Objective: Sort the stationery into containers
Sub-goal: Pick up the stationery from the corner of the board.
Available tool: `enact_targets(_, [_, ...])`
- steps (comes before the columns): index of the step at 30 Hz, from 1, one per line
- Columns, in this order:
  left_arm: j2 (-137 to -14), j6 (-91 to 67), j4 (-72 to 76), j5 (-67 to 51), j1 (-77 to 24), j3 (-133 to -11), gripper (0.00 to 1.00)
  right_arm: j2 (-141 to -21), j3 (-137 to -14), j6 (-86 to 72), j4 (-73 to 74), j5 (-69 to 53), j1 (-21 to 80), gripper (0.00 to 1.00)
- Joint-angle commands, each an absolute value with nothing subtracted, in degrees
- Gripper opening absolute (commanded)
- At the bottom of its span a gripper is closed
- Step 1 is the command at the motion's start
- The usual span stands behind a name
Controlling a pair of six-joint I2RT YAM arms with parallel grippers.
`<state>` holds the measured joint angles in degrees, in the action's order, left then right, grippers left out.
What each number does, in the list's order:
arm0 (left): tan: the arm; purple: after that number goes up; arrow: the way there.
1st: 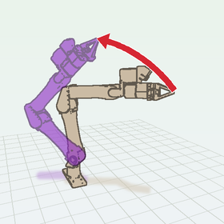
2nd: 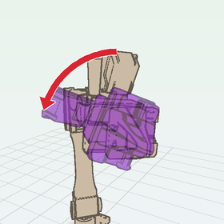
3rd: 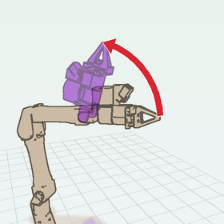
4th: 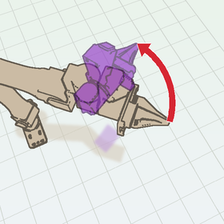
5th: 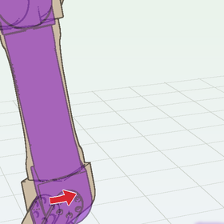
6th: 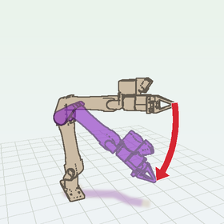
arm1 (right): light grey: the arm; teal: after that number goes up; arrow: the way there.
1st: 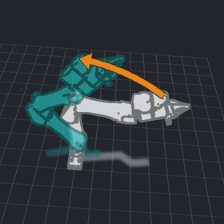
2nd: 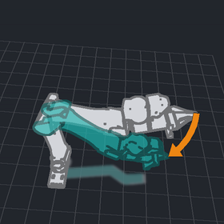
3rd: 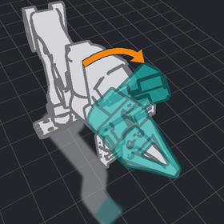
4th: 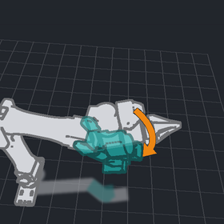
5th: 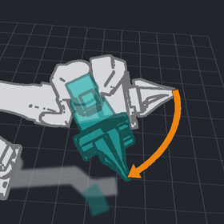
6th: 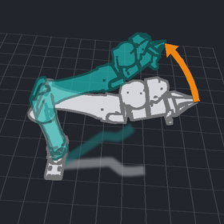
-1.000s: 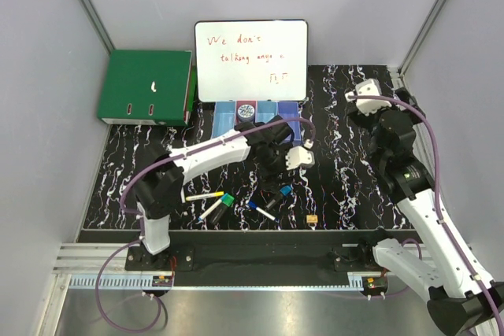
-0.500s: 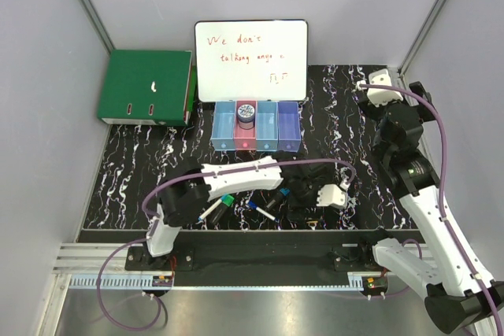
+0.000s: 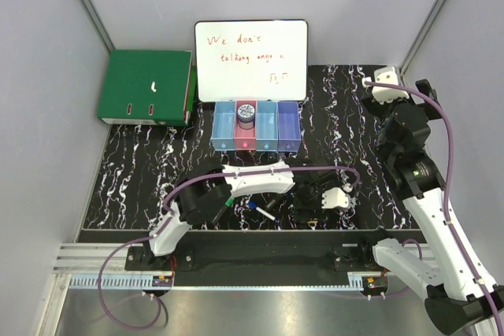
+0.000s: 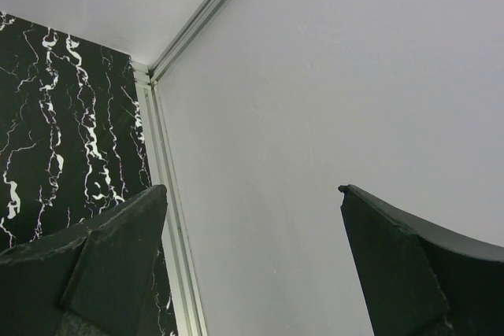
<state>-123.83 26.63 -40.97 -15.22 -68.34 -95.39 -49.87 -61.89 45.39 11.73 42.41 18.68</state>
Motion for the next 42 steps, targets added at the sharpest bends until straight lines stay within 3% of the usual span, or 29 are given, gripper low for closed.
enact_targets(1, [-123.75,25.58,-39.02,-14.5,-69.43,-98.52,0.77,-48.69,-63.37,45.26,9.41,41.66,18.19,0.99])
enact_targets(12, [-124.1,24.17,-39.11,-15.38,-71.01,-99.58,0.73,-47.81,-62.23,45.35,8.88,40.87,18.19,0.98])
enact_targets(26, [-126.56,24.87,-39.11,-13.18,-71.02,-99.49,0.6,-47.37,-62.67,45.26,8.7,40.52,18.19,0.98])
enact_targets(29, [-126.74,24.87,-39.2,-13.27,-71.1,-99.58,0.5,-47.55,-62.67,45.18,8.61,40.34,18.11,0.98])
enact_targets(36, [-127.0,24.96,-39.11,-13.09,-71.1,-99.67,0.09,-47.37,-62.14,45.17,8.18,40.25,18.19,0.98])
enact_targets(39, [-126.83,24.96,-39.11,-12.92,-71.1,-99.67,0.0,-47.2,-61.88,45.18,8.17,40.25,18.19,0.98])
enact_targets(42, [-126.13,24.87,-39.11,-12.13,-71.02,-99.49,0.0,-47.02,-61.61,45.44,8.17,40.52,18.19,0.98])
